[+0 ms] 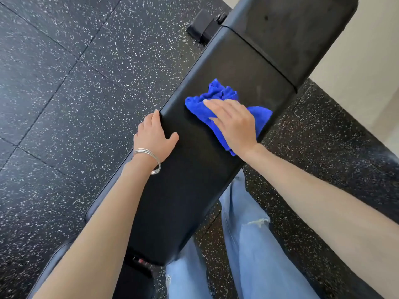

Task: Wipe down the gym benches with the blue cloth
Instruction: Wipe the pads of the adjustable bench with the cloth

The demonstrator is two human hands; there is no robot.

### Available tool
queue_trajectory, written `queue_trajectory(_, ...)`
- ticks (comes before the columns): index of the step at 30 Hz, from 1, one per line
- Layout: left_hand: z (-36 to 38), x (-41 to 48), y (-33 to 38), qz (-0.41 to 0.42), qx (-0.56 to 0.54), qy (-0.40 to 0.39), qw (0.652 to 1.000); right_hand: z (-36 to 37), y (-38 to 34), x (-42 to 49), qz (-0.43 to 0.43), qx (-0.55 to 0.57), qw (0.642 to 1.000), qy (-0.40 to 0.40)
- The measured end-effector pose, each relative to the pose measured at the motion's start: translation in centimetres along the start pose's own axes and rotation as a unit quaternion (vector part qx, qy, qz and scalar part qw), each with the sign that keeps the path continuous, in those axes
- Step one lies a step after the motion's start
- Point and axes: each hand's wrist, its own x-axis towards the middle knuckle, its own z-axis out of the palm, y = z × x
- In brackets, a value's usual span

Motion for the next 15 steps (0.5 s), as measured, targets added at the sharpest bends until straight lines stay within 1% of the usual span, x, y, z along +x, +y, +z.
queue_trajectory(2, -0.1, -0.1, -0.1, 0.003, 0.001, -0.003, 1.000, 0.3, -2.1, -2.4, -0.051, -0.012, 0.999, -0.007)
queue_trajectory(4, -0.3, -0.2, -0.4, 0.019, 0.012, -0.011, 1.000, 0.5, -2.8, -3.5, -0.057, -0.041, 0.997, -0.016)
queue_trajectory(7, -0.5, -0.1, -0.7, 0.029, 0.028, -0.028, 0.999, 1.1, -0.3, -2.2, -0.073, -0.094, 0.993, -0.013)
queue_trajectory(9, -0.5, 0.0, -0.5, 0.026, 0.027, -0.030, 0.999, 1.6, 2.0, -0.2, -0.074, -0.110, 0.991, -0.015)
queue_trajectory(12, -0.2, 0.2, -0.1, 0.015, 0.029, -0.019, 0.999, 1.3, 4.0, 2.3, -0.052, -0.091, 0.994, -0.016)
queue_trajectory(15, 0.1, 0.2, 0.1, 0.005, 0.027, -0.011, 1.000, 0.5, 3.2, 2.2, -0.035, -0.044, 0.998, -0.015)
